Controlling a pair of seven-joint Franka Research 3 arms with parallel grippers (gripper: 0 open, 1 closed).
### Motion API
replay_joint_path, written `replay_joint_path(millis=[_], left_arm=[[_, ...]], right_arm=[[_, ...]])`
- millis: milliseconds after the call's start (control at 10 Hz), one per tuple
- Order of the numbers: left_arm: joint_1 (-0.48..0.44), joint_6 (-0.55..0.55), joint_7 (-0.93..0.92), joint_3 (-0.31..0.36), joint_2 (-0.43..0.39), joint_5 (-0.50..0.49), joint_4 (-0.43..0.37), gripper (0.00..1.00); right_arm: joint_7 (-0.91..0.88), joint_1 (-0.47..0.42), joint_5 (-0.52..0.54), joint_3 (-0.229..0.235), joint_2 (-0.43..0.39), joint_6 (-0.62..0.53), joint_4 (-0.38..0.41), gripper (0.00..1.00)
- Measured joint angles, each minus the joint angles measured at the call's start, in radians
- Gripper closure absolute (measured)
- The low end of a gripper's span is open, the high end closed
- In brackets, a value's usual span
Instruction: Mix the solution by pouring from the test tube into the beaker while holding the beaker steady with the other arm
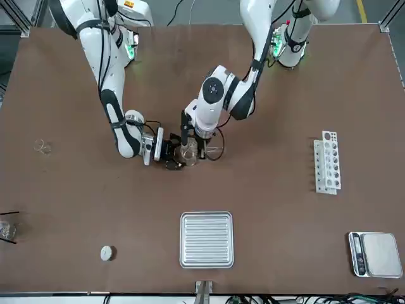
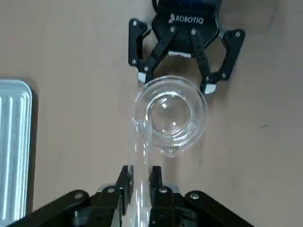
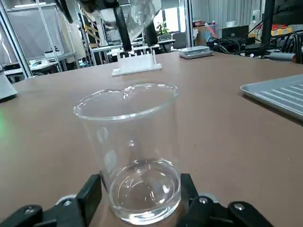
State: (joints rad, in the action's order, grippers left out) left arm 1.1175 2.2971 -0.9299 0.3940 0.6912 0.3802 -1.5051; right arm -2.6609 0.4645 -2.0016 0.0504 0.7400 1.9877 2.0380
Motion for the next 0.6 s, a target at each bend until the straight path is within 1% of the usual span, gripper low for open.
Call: replay_joint_path(millis=[200, 400, 600], left_arm=[[0.014, -0.025, 0.072, 0.006, 0.013, -0.074, 0.021, 0.78], [0.022, -0.035, 0.083, 0.009, 0.027, -0.093, 0.033, 0.78], [0.029, -0.043, 0.123, 0.01, 0.033, -0.162, 0.041, 0.78]], right_arm=[[0.0, 0.0, 0.0, 0.0, 0.0, 0.0, 0.0, 0.27], [0.0, 0.0, 0.0, 0.0, 0.0, 0.0, 0.0, 0.27], [0.0, 0.0, 0.0, 0.0, 0.0, 0.0, 0.0, 0.27]])
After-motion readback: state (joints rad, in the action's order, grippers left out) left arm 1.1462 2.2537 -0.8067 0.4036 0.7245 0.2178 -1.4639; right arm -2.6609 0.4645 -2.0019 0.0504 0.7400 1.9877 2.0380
